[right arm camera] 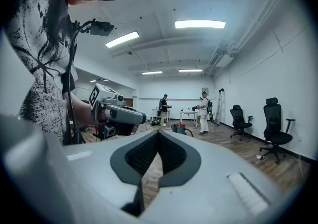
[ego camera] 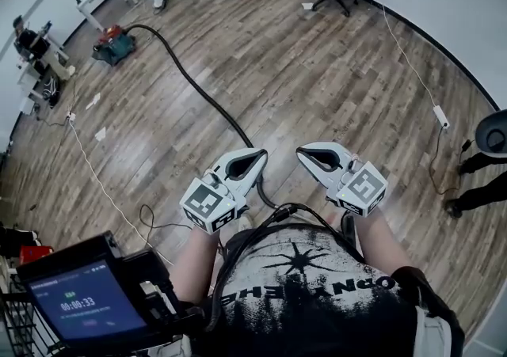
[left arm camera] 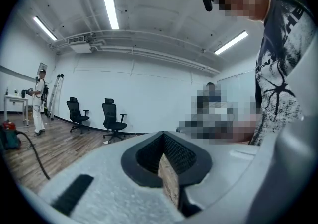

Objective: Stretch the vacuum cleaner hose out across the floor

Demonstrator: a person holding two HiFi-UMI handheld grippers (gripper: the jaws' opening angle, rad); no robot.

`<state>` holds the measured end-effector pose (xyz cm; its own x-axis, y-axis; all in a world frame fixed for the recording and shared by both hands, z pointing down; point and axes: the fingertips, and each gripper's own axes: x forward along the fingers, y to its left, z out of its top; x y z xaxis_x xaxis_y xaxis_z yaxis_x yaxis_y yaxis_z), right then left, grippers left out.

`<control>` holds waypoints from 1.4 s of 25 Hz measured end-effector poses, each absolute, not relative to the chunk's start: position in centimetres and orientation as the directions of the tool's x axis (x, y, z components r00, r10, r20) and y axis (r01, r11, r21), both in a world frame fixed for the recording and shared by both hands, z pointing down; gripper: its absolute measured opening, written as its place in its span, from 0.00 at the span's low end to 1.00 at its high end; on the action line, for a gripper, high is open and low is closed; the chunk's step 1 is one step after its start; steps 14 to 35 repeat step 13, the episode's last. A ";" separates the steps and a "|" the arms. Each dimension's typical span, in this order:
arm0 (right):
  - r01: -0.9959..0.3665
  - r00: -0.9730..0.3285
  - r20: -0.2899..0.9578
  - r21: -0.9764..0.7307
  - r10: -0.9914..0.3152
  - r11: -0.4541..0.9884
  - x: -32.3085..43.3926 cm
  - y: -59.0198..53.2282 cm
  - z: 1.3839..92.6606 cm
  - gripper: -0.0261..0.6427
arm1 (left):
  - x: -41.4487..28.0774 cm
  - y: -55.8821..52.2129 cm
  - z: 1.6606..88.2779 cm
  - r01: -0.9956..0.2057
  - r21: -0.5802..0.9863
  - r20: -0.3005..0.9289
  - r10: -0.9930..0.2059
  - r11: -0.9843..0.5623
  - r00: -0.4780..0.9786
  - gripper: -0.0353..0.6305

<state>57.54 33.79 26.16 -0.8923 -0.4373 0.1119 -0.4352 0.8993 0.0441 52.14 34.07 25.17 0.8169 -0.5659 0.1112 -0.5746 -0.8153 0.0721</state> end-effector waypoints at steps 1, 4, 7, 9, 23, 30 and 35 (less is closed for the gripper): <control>-0.436 -0.892 0.112 0.044 -0.439 0.899 57.6 33.8 26.2 0.05 | 52.1 34.1 25.2 -0.575 0.073 0.111 -0.566 -0.815 0.817 0.06; -0.438 -0.891 0.111 0.042 -0.440 0.898 57.6 33.8 26.2 0.05 | 52.3 34.2 25.3 -0.575 0.072 0.114 -0.566 -0.815 0.817 0.06; -0.435 -0.892 0.110 0.046 -0.438 0.899 57.6 33.7 26.0 0.05 | 52.3 34.1 25.3 -0.576 0.073 0.114 -0.567 -0.814 0.816 0.06; -0.437 -0.892 0.106 0.043 -0.440 0.898 57.7 33.7 26.0 0.05 | 52.3 34.0 25.3 -0.578 0.076 0.114 -0.569 -0.812 0.814 0.06; -0.442 -0.891 0.105 0.032 -0.442 0.897 58.1 33.5 25.9 0.05 | 52.5 34.0 25.3 -0.580 0.080 0.117 -0.571 -0.810 0.813 0.06; -0.442 -0.891 0.105 0.032 -0.442 0.897 58.1 33.5 25.9 0.05 | 52.5 34.0 25.3 -0.580 0.080 0.117 -0.571 -0.810 0.813 0.06; -0.442 -0.891 0.105 0.032 -0.442 0.897 58.1 33.5 25.9 0.05 | 52.5 34.0 25.3 -0.580 0.080 0.117 -0.571 -0.810 0.813 0.06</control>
